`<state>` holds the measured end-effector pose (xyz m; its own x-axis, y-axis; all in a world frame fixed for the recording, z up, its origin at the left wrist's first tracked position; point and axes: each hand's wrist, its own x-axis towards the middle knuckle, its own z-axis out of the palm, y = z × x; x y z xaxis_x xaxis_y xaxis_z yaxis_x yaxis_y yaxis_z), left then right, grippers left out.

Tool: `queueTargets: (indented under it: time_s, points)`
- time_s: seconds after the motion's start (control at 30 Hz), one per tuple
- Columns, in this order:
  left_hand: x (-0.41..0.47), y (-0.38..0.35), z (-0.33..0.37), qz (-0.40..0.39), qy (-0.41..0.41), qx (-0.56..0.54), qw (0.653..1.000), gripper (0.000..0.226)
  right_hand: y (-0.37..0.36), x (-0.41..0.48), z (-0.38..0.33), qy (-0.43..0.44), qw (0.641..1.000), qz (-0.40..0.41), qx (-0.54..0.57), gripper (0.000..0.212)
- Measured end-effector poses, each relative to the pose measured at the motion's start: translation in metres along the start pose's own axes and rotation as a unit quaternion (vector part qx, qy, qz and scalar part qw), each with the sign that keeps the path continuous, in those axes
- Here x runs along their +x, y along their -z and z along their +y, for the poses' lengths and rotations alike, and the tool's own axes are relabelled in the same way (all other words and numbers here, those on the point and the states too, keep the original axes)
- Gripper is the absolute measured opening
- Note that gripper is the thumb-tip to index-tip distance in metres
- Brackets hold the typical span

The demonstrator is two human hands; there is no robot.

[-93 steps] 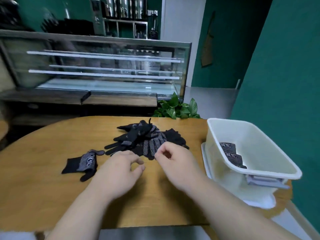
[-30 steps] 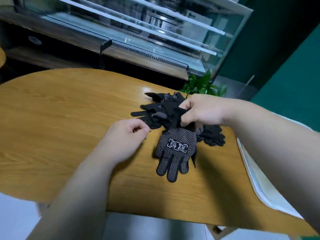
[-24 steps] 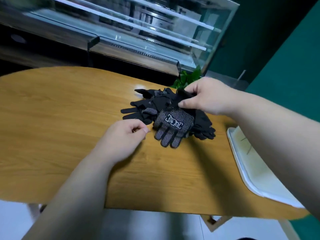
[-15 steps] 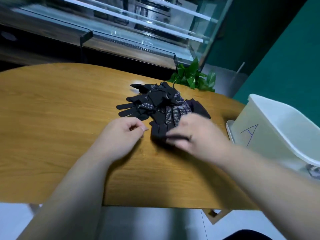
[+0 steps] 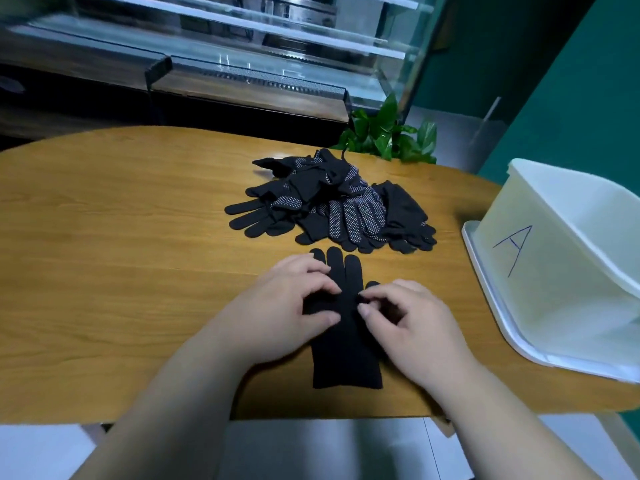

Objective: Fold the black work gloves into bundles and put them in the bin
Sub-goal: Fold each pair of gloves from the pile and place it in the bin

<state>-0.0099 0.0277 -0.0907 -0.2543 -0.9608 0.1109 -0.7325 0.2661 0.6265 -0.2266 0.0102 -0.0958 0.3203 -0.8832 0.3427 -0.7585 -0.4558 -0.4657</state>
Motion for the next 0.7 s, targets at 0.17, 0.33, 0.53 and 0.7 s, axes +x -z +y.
queueTargets:
  time_s: [0.17,0.33,0.53,0.7]
  points:
    - [-0.002,-0.012,0.001,-0.128,-0.008,0.118,0.985,0.086,-0.005,0.001,0.002,0.017,0.995,-0.086,-0.052,0.036]
    - [-0.007,-0.016,0.009,-0.136,0.011,0.176,0.975,0.093,-0.005,0.007,0.009,0.004,0.995,-0.098,0.019,0.028]
    - [-0.005,-0.017,0.016,-0.145,0.03,0.171,0.974,0.088,-0.002,0.011,0.026,-0.059,0.994,-0.005,0.092,0.014]
    - [-0.002,-0.004,0.016,-0.117,0.04,0.087,0.988,0.058,0.006,0.02,0.033,-0.12,0.984,0.051,0.12,0.014]
